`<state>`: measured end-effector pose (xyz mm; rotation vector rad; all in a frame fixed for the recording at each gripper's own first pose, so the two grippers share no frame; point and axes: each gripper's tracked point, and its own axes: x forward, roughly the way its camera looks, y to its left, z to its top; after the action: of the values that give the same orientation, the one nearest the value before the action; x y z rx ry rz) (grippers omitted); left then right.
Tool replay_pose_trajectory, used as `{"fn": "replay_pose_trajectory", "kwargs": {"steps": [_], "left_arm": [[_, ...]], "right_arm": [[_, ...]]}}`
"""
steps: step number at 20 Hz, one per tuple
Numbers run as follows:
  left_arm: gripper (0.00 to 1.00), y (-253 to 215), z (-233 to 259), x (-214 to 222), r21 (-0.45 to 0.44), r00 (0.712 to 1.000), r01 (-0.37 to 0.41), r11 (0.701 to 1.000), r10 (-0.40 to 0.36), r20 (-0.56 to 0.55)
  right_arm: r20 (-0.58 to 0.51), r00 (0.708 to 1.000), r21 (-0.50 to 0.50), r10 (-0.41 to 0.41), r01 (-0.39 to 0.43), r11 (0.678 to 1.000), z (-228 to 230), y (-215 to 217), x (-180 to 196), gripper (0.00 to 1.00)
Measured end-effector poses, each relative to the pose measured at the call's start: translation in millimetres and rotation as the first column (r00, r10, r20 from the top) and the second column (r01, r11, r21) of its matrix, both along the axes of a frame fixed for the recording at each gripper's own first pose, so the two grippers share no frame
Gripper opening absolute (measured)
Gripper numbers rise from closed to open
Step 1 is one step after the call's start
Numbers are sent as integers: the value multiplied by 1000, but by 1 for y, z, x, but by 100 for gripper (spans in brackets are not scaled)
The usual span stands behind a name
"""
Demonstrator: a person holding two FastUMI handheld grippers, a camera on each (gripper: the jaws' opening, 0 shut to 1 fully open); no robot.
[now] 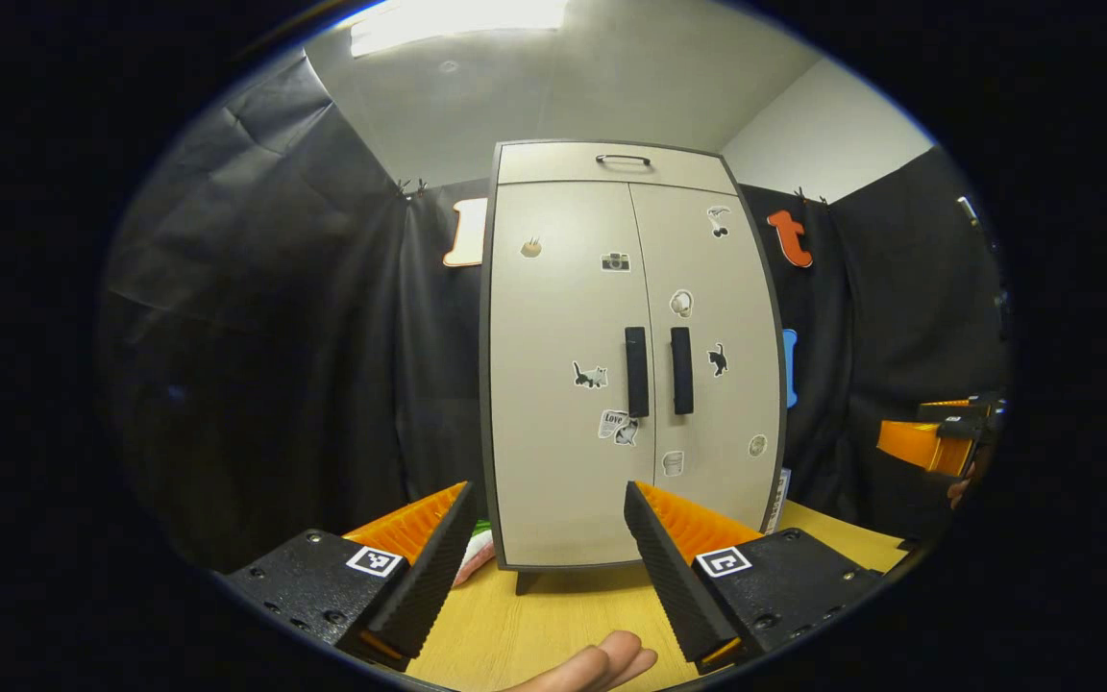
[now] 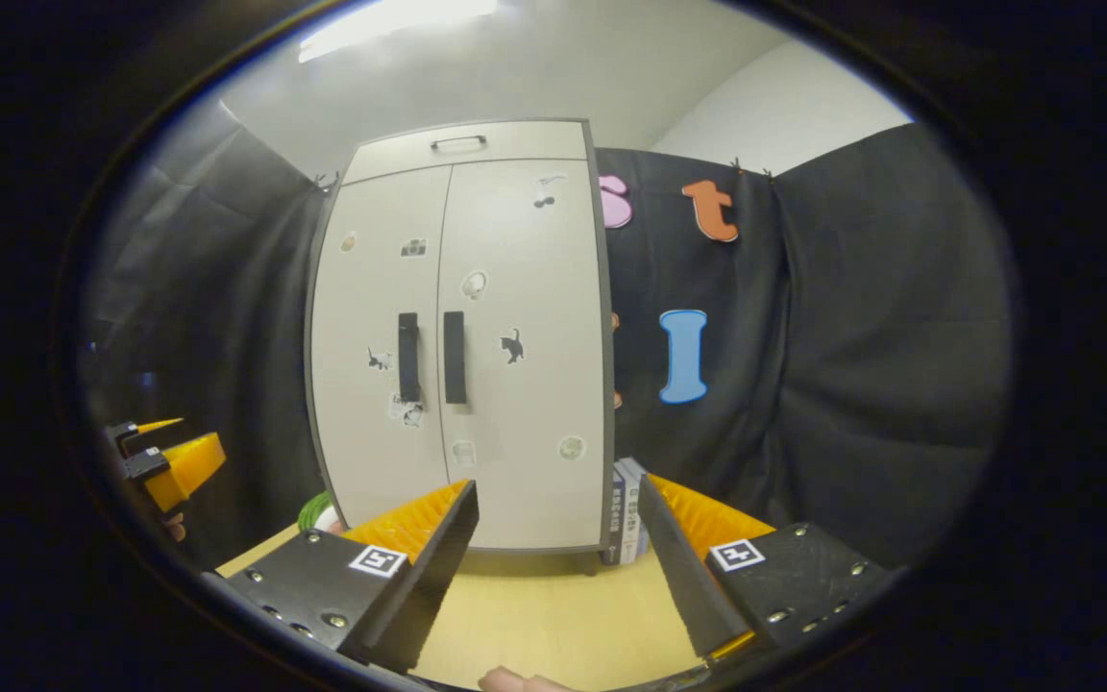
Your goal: Open the right door of the double-door shoe cabinet with the right hand, and open the left door with the left hand.
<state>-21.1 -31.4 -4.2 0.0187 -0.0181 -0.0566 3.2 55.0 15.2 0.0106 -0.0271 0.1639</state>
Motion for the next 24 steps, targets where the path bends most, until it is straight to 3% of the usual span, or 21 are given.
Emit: {"fn": "replay_pose_trajectory", "kwargs": {"steps": [4,5,6,10,18,20,23,24], "left_arm": [[95,5,-13,4,-44,999,15,999,-16,-28],[92,6,-16,4,-48,999,18,999,-19,-33],[95,7,-21,5,-51,999,25,998,-27,-42],[95,3,-38,5,-83,995,64,995,-70,-72],[96,27,-64,10,-48,990,79,996,-84,-114],[95,39,-66,10,-53,991,63,997,-69,-116],[99,54,-71,14,-55,992,45,997,-51,-118],[95,59,-74,15,-55,991,40,998,-46,-122]], "right_arm": [[11,999,6,41,-41,999,11,24,32,99],[13,999,4,45,-45,999,14,31,43,98],[15,999,-1,51,-51,999,17,39,57,98],[18,995,-26,98,-97,995,32,85,114,99],[52,992,-59,114,-111,992,53,149,206,99],[51,986,-50,157,-155,987,56,169,221,99],[47,989,-60,143,-140,988,59,184,246,99],[45,994,-71,104,-101,992,59,182,255,99]]}}
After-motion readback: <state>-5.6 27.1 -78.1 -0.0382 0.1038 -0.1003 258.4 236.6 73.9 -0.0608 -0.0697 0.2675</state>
